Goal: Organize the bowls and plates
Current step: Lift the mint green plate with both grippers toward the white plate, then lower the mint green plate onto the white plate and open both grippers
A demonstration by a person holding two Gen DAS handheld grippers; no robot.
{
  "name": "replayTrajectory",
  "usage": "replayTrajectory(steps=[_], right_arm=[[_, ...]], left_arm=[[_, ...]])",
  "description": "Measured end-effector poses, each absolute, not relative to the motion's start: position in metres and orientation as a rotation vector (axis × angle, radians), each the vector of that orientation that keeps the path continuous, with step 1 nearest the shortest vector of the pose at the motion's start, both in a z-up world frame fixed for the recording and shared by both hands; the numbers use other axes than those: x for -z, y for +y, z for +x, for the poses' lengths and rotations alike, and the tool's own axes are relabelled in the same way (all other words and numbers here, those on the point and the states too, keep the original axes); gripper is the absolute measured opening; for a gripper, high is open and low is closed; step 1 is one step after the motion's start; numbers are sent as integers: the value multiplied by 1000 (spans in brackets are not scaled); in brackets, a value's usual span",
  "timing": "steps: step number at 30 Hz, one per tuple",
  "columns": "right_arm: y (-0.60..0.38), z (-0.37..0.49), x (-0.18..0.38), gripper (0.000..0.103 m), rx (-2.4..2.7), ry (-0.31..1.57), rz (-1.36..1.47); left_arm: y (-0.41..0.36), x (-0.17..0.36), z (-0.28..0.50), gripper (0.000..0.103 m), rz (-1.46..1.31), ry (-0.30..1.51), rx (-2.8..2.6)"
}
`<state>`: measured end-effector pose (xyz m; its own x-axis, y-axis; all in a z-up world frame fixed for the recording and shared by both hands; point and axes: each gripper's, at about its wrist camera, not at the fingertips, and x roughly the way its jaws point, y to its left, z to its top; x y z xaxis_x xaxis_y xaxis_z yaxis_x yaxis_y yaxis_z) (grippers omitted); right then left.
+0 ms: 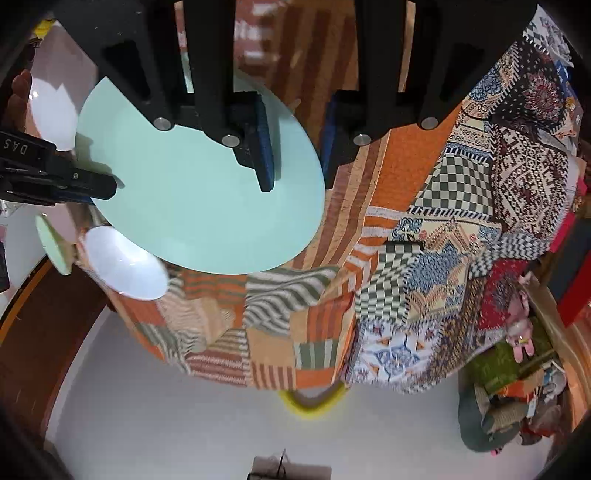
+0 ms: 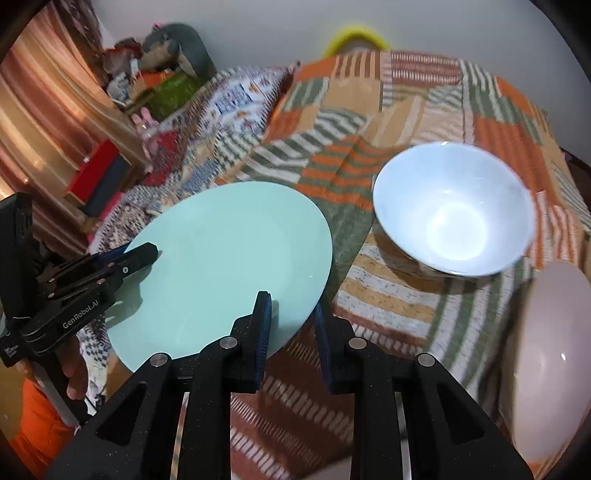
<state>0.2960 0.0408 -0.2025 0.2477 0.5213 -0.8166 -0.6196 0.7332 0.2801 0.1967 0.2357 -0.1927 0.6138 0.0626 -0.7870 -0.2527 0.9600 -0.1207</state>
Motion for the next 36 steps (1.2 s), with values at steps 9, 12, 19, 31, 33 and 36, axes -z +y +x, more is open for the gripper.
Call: replayTrajectory(steps=[9,12,19,31,33,36], right_arm=[[-4,255,159,21,-803,952,-55],[-19,243,151,21,-804,926,-39],[-62,220,138,21,-782,879,-17],[-128,195,145,21,-704,870,41],[-135,192,149,21,-691,876,47],[-148,189,156,21,-666,882,54]], left_arm=[[189,136,146,24,-168,805,-152],[174,125,133,24,-159,790,-133],[137,113,112,24,-150,783,-81],[76,120,101,25,-115,812,14],[67,125,101,25,-113,821,24],[57,134,102,25,-117,843,44]])
